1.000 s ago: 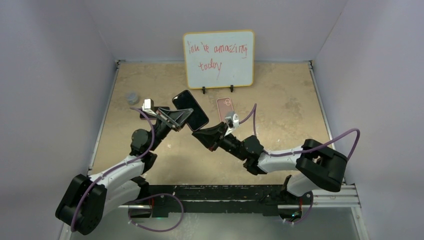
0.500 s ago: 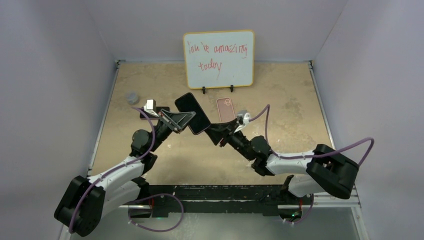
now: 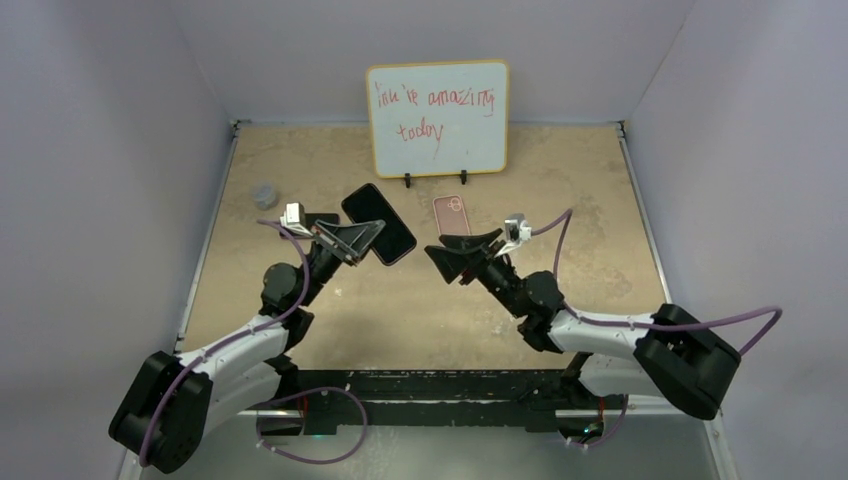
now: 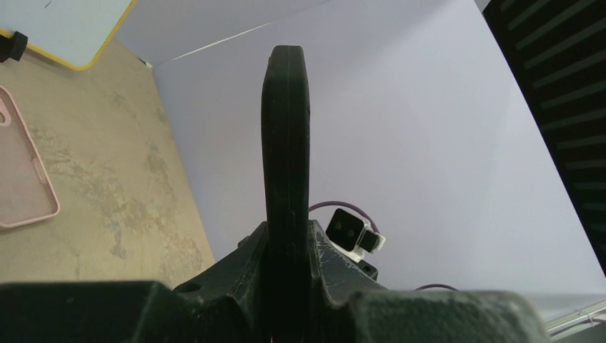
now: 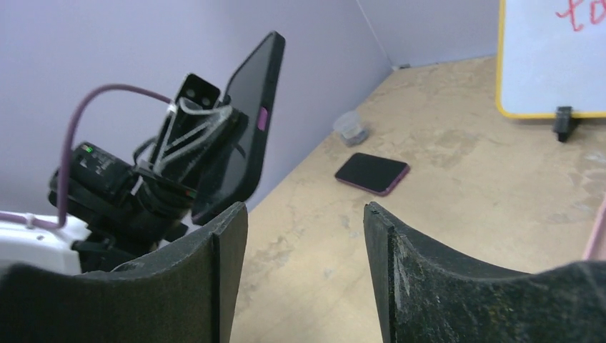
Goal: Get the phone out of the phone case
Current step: Remove the phone case from the phone.
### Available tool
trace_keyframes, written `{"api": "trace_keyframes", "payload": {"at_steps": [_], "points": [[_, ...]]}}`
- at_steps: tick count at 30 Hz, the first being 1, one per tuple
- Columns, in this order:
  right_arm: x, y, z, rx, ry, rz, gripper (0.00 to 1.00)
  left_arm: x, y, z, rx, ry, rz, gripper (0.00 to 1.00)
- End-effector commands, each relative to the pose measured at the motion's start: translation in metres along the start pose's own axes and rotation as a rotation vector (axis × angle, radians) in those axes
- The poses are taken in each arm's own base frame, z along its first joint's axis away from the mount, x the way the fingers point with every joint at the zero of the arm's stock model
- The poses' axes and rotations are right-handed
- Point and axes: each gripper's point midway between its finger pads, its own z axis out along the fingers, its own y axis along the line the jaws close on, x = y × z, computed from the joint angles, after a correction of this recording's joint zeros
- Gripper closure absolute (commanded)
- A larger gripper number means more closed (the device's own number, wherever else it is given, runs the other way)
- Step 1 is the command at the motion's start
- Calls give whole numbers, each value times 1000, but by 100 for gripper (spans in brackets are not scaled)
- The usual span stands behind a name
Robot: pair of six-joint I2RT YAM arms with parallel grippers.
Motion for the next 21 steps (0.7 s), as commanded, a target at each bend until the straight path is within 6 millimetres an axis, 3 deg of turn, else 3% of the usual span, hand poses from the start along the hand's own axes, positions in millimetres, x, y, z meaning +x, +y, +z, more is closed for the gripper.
{"api": "trace_keyframes", "payload": {"at_steps": [1,11,21], "points": [[-36,45,23,-160,-93,69,36,-14,-41,0,160,-61,15,100],[-42,77,44,-306,-95,137,38,-13,-54,-3,211,-53,1,100],[-25,77,53,-315,-24,195,40,-20,-65,-7,262,-100,11,100]]}}
